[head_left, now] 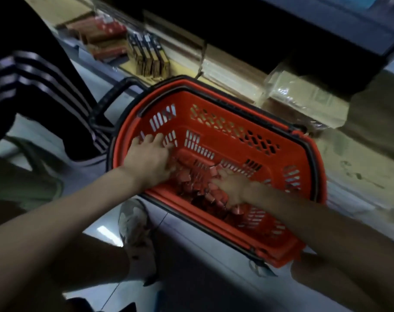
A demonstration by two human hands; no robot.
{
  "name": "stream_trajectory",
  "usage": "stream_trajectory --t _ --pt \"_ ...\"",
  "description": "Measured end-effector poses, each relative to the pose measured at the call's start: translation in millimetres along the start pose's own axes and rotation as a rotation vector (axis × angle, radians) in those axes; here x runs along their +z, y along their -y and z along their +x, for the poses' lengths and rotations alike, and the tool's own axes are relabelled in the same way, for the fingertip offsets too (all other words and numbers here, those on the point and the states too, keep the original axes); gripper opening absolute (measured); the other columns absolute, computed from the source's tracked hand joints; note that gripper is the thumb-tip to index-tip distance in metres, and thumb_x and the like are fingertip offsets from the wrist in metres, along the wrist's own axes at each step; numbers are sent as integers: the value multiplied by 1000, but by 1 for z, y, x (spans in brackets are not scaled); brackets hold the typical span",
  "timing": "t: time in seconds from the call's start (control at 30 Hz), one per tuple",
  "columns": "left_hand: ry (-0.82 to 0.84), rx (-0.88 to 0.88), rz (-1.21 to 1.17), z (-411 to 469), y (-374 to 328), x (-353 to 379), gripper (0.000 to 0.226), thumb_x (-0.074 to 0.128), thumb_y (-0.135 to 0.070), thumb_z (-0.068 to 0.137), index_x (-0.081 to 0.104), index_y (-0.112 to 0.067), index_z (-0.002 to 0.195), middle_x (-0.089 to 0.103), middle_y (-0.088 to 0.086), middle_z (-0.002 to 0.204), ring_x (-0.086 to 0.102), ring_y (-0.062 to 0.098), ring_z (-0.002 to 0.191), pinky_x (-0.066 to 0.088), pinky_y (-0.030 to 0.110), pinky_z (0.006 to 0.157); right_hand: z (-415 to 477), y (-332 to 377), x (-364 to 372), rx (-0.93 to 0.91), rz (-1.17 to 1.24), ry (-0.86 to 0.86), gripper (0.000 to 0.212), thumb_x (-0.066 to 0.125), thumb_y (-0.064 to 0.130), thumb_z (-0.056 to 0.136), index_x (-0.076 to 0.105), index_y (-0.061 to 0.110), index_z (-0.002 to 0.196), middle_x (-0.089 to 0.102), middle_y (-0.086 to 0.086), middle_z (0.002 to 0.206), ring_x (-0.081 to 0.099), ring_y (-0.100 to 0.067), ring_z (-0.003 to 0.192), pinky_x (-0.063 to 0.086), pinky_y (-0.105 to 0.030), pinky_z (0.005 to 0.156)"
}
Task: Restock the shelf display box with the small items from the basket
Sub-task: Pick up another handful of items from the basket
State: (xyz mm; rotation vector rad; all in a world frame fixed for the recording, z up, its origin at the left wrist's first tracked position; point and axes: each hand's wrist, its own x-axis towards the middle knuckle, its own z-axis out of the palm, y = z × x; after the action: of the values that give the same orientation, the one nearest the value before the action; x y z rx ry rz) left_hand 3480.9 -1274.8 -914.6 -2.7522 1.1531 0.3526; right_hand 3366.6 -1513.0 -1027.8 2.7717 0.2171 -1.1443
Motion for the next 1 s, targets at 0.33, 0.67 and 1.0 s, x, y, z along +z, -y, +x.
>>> stream_trajectory --t 0.33,0.67,1.0 --pt "-60 42 -120 -1 31 14 68 22 -59 93 69 -19 120 58 7 98 60 33 95 48 45 89 95 50 48 -179 -358 15 86 55 15 99 -2 21 163 -28 -11 165 1 -43 155 15 -59 124" --pt "-52 33 -89 -5 36 15 56 35 -50 93 73 -15 113 56 7 96 57 31 93 45 42 84 76 31 80 -358 -428 -21 61 64 -3 87 51 7 146 9 -5 168 23 -32 146 41 -48 109" --pt "-64 44 -51 -5 27 18 46 47 -48 97 70 -18 122 58 5 106 56 28 105 42 39 91 66 25 70 -96 -343 183 37 71 2 82 72 11 119 10 -20 167 8 -54 148 50 -52 100"
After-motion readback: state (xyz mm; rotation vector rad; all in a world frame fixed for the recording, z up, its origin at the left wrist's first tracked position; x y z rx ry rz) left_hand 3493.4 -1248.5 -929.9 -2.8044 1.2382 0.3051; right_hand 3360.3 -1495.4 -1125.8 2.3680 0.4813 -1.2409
